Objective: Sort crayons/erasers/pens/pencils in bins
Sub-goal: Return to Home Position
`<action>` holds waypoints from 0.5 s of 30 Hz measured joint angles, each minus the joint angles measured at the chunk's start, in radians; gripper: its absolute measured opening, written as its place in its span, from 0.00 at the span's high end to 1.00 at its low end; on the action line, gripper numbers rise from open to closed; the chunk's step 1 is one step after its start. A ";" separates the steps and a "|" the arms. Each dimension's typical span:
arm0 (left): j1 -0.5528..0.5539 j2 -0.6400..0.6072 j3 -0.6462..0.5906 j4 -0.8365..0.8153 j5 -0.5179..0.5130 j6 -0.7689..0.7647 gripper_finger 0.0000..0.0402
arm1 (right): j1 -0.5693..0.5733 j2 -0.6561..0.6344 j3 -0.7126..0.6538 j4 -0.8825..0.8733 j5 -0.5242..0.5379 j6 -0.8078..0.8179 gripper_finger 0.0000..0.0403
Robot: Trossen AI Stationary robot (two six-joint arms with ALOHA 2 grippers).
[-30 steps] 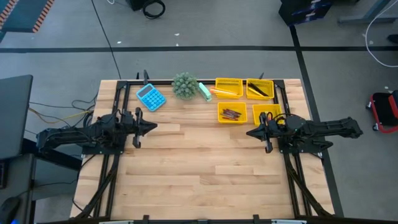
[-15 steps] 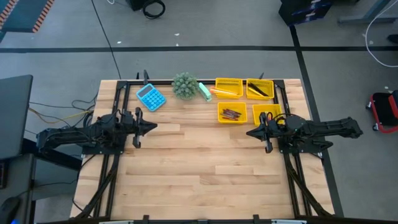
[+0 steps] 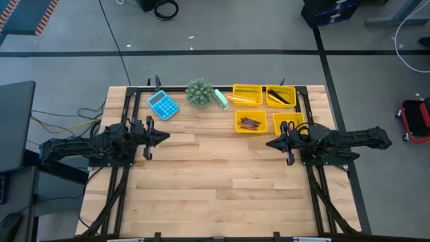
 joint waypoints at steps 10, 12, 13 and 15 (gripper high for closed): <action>0.000 0.000 0.000 0.000 0.000 0.000 0.93 | 0.000 0.000 0.000 0.000 0.000 0.000 0.98; 0.000 0.000 0.000 0.000 0.000 0.000 0.92 | 0.000 0.000 0.000 0.000 0.000 0.000 0.98; 0.000 0.000 0.000 0.000 0.000 0.000 0.92 | 0.000 0.000 0.000 0.000 0.000 0.000 0.98; 0.000 0.000 0.000 0.000 0.000 0.000 0.91 | 0.000 0.000 0.000 0.000 0.000 0.000 0.98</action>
